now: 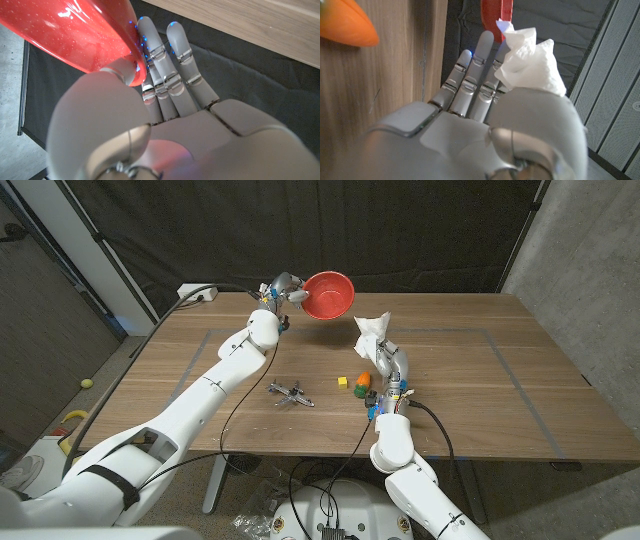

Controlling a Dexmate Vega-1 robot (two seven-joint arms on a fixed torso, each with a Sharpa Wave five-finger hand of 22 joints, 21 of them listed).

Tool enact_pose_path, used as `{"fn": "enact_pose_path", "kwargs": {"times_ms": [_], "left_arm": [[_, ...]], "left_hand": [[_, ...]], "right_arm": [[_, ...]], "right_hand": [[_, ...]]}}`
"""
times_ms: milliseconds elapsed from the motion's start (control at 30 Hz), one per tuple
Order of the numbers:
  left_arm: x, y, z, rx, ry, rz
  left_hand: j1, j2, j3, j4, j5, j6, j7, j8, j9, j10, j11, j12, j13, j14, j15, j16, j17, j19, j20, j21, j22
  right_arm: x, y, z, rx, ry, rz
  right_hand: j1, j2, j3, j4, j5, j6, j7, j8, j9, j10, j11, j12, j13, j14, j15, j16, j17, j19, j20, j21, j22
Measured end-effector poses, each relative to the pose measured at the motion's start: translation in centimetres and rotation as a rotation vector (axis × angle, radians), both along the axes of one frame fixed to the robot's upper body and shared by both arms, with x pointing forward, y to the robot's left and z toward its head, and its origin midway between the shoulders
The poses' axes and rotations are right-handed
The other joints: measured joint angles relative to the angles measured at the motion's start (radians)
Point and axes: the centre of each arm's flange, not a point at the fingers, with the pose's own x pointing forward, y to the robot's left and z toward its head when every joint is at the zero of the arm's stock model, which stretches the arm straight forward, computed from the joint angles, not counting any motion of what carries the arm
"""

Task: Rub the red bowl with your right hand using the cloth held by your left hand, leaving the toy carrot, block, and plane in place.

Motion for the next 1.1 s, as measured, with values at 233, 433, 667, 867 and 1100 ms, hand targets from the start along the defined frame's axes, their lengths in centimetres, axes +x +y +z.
{"fn": "enact_pose_path", "kwargs": {"times_ms": [233, 433, 667, 867, 1100], "left_arm": [[0.1, 0.1, -0.1, -0.008, 0.011, -0.01], [0.2, 0.1, -0.2, -0.011, 0.019, -0.017], [0.2, 0.0, -0.4, -0.025, 0.056, -0.056], [0.7, 0.2, -0.6, -0.05, 0.128, -0.109], [1.0, 0.0, -0.2, -0.061, 0.21, -0.188]], "left_hand": [[0.0, 0.0, 0.0, 0.0, 0.0, 0.0, 0.0, 0.0, 0.0, 0.0, 0.0, 0.0, -0.003, -0.004, -0.003, 0.001, 0.0, 0.0, 0.0, 0.0, 0.0], [0.0, 0.0, 0.0, 0.0, -0.001, 0.0, 0.0, 0.0, -0.003, 0.0, 0.0, 0.0, -0.003, -0.004, -0.003, 0.001, 0.0, 0.0, 0.0, 0.008, 0.0], [0.0, 0.0, 0.002, -0.002, -0.001, 0.0, 0.0, 0.0, -0.002, 0.0, 0.0, 0.0, -0.001, -0.004, -0.003, 0.001, 0.001, 0.0, 0.0, 0.008, 0.0], [0.0, 0.0, 0.002, -0.002, 0.0, 0.0, 0.0, -0.004, 0.001, 0.0, 0.0, -0.003, 0.0, -0.004, -0.003, 0.001, 0.001, 0.0, 0.0, 0.008, 0.0], [0.0, 0.0, 0.002, -0.002, 0.0, 0.0, 0.0, -0.006, 0.001, 0.0, 0.0, -0.004, -0.003, -0.004, -0.003, 0.001, 0.001, 0.0, 0.0, 0.008, 0.0]], "right_arm": [[0.5, -0.6, 0.4, 0.03, 0.003, -0.005], [0.7, -0.7, 0.6, 0.054, 0.008, 0.006], [1.0, -0.7, 0.7, 0.069, 0.021, -0.003], [1.3, -0.7, 0.6, 0.072, 0.046, -0.056], [1.3, -0.6, 0.7, 0.039, 0.081, -0.178]], "right_hand": [[0.0, 0.002, 0.006, 0.006, -0.001, -0.001, -0.001, -0.001, 0.001, -0.006, -0.006, -0.008, 0.0, -0.012, 0.004, -0.019, -0.009, -0.01, 0.0, 0.008, 0.005], [-0.005, 0.007, 0.002, 0.01, -0.001, -0.004, -0.004, -0.003, 0.001, -0.006, -0.006, -0.008, 0.0, -0.012, 0.004, -0.026, -0.012, -0.016, 0.005, 0.015, 0.005], [-0.006, 0.008, 0.002, 0.01, -0.001, -0.004, -0.004, -0.006, 0.001, -0.007, -0.006, -0.016, -0.004, -0.012, 0.004, -0.034, -0.014, -0.021, 0.0, 0.027, 0.005], [-0.006, 0.008, 0.002, 0.01, -0.001, -0.004, -0.004, -0.01, 0.001, -0.012, -0.001, -0.016, -0.004, -0.012, 0.004, -0.034, -0.014, -0.021, 0.0, 0.032, 0.005], [-0.006, 0.008, 0.002, 0.01, -0.001, -0.005, -0.003, -0.007, 0.001, -0.008, 0.003, -0.023, -0.004, -0.012, 0.004, -0.034, -0.018, -0.021, 0.0, 0.041, 0.008]]}}
